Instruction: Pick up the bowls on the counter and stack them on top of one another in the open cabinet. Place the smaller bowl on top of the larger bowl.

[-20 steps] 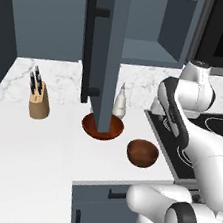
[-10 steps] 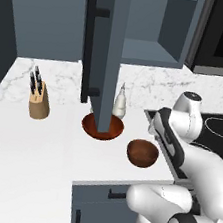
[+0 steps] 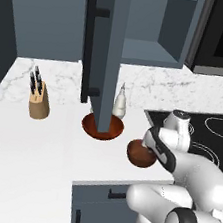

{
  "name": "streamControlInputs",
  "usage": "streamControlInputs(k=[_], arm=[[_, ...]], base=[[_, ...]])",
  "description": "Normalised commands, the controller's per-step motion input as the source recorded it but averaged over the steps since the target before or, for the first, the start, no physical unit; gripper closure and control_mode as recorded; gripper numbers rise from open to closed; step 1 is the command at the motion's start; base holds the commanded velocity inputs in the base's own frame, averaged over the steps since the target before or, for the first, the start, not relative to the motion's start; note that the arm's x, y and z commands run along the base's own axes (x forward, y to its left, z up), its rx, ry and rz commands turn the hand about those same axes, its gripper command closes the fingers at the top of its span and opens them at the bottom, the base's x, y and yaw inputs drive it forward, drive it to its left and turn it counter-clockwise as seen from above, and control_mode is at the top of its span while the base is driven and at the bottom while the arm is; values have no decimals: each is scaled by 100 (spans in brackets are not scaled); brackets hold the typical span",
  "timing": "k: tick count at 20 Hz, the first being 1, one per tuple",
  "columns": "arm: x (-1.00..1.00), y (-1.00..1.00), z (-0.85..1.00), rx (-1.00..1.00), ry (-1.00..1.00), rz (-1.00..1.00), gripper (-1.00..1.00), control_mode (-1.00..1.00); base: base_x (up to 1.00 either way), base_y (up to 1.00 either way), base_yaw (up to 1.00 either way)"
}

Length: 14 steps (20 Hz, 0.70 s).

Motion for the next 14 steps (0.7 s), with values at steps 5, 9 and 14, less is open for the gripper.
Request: streamControlInputs(k=[5, 9, 14], arm=[[0, 0, -39, 2, 1, -1, -100, -100], [6, 4, -25, 4, 0, 0, 100, -100], [12, 1, -33, 0, 0, 0, 100, -100]], base=[[0, 0, 0], [0, 0, 0], [0, 0, 0]])
